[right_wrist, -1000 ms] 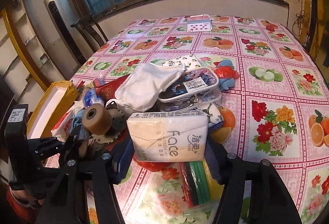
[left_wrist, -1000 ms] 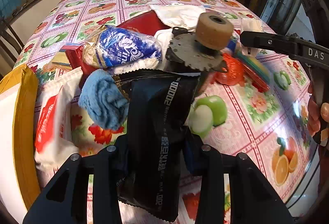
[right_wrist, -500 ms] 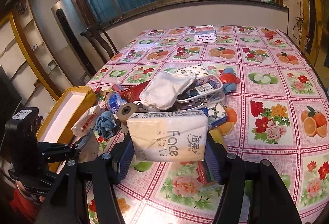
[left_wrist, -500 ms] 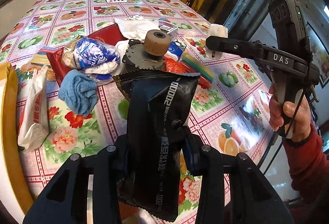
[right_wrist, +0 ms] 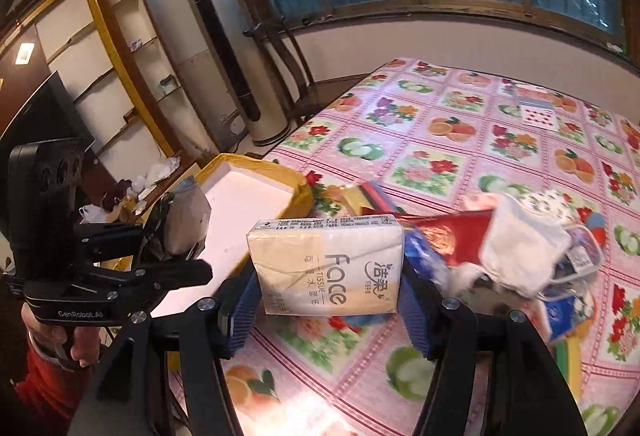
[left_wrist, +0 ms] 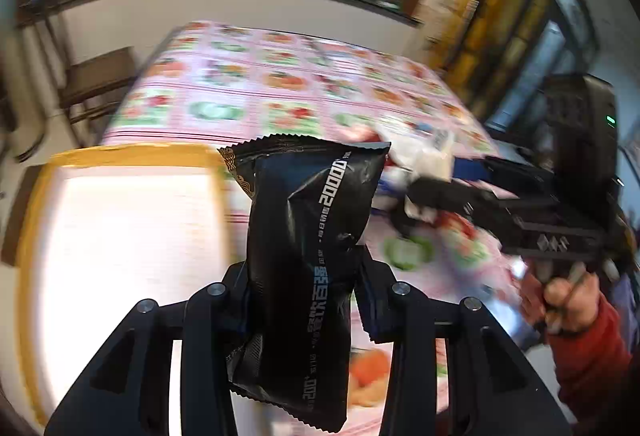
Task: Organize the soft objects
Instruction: 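Carry both items into the yellow-rimmed box and open both grippers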
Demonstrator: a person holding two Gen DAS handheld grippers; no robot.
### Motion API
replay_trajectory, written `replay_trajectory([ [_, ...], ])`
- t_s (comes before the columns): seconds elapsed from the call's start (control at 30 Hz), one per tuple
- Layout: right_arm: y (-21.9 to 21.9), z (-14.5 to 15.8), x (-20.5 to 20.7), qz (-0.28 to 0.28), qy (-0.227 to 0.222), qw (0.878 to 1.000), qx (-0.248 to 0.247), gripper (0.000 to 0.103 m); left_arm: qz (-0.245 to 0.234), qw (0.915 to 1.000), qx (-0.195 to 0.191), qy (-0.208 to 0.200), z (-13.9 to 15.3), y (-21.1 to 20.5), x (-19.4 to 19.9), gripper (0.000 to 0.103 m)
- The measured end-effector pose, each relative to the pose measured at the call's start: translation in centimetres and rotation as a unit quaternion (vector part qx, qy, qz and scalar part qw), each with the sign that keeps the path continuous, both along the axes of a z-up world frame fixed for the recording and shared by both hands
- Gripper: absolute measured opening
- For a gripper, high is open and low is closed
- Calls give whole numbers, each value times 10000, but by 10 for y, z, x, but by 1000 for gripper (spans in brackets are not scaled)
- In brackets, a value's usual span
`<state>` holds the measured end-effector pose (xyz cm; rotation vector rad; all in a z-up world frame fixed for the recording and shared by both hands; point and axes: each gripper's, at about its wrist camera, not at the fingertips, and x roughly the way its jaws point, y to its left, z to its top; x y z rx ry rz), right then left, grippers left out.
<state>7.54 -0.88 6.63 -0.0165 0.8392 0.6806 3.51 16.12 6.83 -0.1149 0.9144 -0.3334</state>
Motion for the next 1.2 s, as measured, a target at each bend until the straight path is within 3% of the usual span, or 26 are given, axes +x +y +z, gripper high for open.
replay_trajectory([
  [0.17, 95, -25, 35, 498, 116, 9976, -456, 64, 1172, 9907, 674, 182, -22, 62, 34, 38],
  [0.37, 164, -70, 66, 1236, 429, 9868, -951, 64, 1608, 9818, 684, 745, -66, 108, 76, 38],
  [0.7, 194, -105, 85, 1470, 745, 9766, -1382, 64, 1844, 9709, 872, 1255, -103, 126, 109, 38],
  [0.83, 200, -106, 85, 1469, 740, 9751, -1490, 66, 1960, 9684, 944, 1219, -104, 130, 112, 40],
  [1.07, 187, -95, 82, 1261, 647, 9817, -1271, 68, 2295, 9609, 1037, 1154, -99, 138, 106, 62],
  [1.2, 170, -79, 72, 1166, 605, 9863, -1000, 68, 2385, 9601, 1165, 881, -83, 135, 93, 64],
])
